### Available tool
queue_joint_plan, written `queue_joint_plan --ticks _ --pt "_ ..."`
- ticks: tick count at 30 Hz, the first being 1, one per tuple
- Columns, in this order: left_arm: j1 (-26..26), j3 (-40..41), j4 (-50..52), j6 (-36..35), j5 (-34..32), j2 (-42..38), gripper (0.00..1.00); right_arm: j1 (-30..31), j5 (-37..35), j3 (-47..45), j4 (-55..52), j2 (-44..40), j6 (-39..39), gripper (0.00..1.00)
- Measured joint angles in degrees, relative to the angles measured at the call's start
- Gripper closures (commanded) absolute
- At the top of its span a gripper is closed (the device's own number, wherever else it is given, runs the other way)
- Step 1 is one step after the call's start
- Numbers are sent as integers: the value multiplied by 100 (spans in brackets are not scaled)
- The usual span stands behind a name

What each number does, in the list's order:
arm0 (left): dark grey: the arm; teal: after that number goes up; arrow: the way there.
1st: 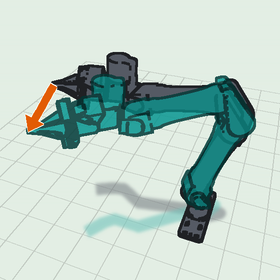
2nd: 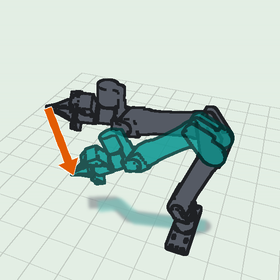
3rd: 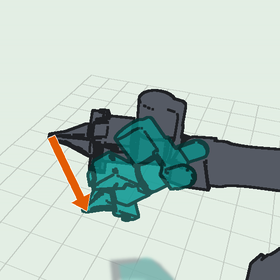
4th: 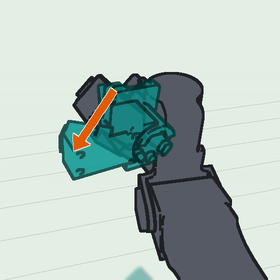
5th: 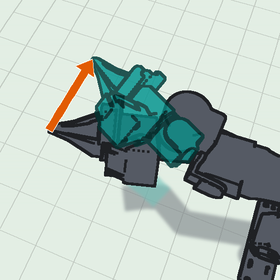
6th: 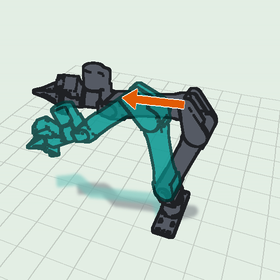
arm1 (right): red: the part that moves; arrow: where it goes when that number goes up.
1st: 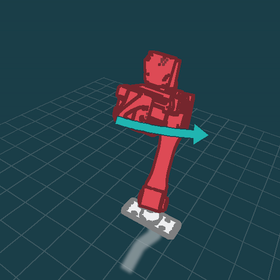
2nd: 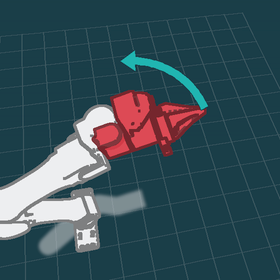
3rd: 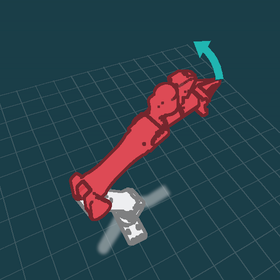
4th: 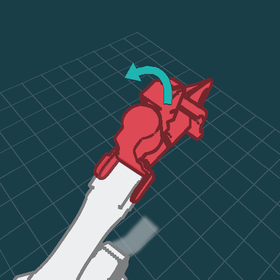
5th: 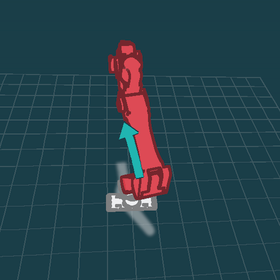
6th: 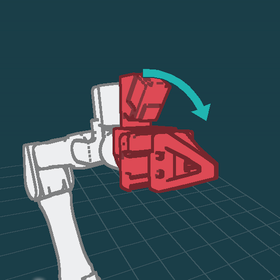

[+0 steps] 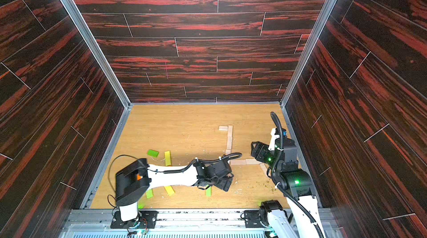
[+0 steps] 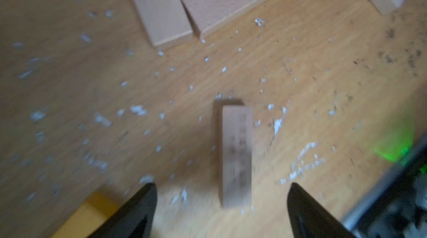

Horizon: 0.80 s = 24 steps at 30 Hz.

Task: Assemble a giraffe with building blocks
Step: Assemble the building block at the center of the board.

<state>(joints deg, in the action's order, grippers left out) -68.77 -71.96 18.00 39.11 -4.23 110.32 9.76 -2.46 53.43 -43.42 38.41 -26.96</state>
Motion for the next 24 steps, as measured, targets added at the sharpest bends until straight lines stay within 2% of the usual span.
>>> queue_joint_plan --ticks 10,17,21,24 --pt "-127 -643 254 330 -297 612 37 0 35 -15 20 -216 131 22" --pt "-254 -966 610 691 -562 870 60 0 37 -15 17 -310 262 22" --pt "-260 -1158 859 922 -691 1001 78 0 42 -15 17 -356 363 22" --pt "-260 -1320 984 1163 -765 1088 84 0 39 -15 17 -376 431 22"
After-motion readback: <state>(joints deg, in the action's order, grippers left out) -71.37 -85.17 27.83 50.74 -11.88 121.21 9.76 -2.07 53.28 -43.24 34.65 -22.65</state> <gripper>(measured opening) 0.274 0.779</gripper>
